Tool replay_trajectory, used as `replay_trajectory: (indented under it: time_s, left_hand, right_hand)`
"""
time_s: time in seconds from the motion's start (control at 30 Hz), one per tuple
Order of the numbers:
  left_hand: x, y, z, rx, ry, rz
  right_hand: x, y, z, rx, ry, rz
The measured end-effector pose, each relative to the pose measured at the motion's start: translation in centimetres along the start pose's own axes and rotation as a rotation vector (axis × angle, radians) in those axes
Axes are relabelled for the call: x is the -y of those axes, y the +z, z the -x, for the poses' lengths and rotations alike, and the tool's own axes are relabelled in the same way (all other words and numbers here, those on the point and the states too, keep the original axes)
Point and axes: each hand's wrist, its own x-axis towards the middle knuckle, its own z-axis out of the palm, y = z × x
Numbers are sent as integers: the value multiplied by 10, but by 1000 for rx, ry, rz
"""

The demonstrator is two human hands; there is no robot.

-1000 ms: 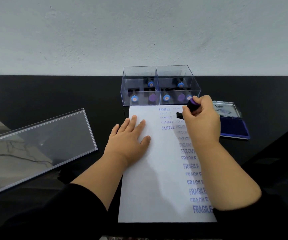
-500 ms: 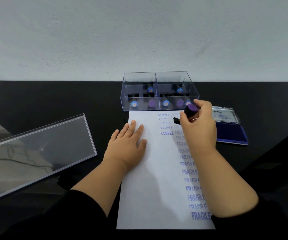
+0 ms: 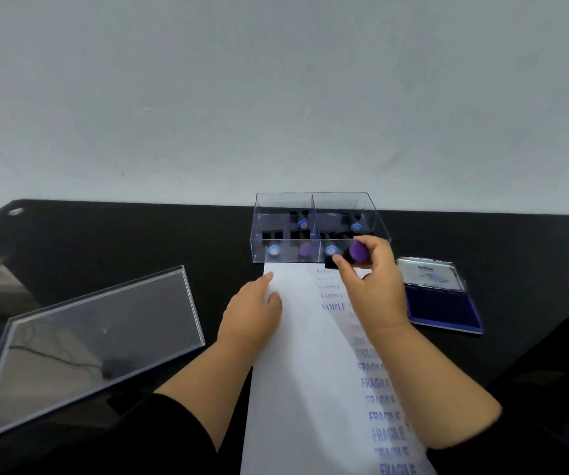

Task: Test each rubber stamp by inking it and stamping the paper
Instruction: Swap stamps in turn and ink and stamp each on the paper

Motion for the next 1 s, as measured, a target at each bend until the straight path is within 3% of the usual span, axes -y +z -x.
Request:
replay_trajectory:
  time_s: [0.13, 0.23, 0.4, 0.57, 0.73, 1.0]
  left_hand:
    - [-16, -19, -13, -242, 85, 26]
    - [-25, -34, -38, -314, 207, -86]
    - [-32, -48, -86, -159, 206, -396]
    - [-29, -49, -124, 12, 156, -668]
    - [-22, -45, -137, 99, 129, -733]
    - [-19, -39, -138, 71, 139, -730]
  right_hand:
    - [26, 7, -33, 55, -56, -10]
    - [43, 18, -65, 115, -67, -45]
    - [53, 37, -114, 257, -50, 71]
    - [46, 62, -152, 406, 113, 109]
    - [32, 85, -168, 532, 55, 278]
    - [16, 107, -179, 663, -141, 580]
